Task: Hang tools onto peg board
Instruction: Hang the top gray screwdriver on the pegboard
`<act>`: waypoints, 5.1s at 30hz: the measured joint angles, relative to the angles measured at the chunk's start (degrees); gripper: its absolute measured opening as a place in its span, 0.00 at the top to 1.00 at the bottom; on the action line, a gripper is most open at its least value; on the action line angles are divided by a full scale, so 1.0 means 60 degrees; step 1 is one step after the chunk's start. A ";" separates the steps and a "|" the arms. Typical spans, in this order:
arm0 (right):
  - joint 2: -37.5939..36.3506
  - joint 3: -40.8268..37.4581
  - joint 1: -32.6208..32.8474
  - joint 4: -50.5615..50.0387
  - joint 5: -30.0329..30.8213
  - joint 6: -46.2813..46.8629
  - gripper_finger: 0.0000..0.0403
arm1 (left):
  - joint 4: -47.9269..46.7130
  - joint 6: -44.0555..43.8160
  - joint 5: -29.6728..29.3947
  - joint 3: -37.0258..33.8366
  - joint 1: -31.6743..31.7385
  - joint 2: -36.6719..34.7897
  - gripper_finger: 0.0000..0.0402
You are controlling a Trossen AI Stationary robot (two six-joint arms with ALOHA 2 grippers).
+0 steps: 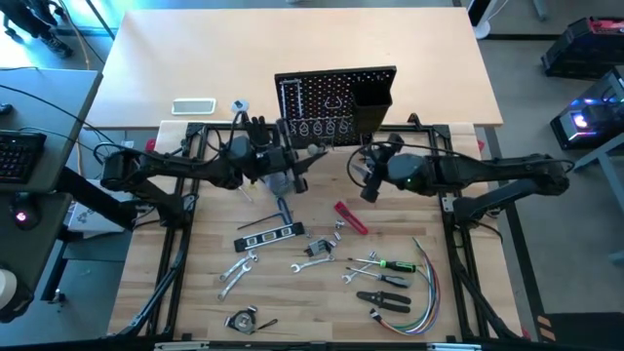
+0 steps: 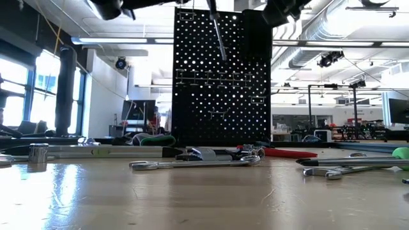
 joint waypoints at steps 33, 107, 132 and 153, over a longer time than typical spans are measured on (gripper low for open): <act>0.0725 -0.0015 0.0611 -0.1158 0.0072 0.0930 0.53 | -0.1839 0.1465 -0.1626 0.2216 0.0370 0.1611 0.73; 0.0724 -0.0015 0.0607 -0.1150 -0.0012 0.0485 0.53 | 0.1990 0.1226 -0.5193 0.2197 -0.0509 0.2959 0.73; 0.0725 -0.0015 0.0577 -0.1216 -0.0448 0.0351 0.53 | 0.4250 0.2702 -0.5470 0.2208 -0.0463 0.4015 0.73; 0.0724 -0.0015 0.0575 -0.1209 -0.0451 0.0397 0.53 | 0.3656 0.1686 -0.5636 0.2208 -0.0120 0.4000 0.73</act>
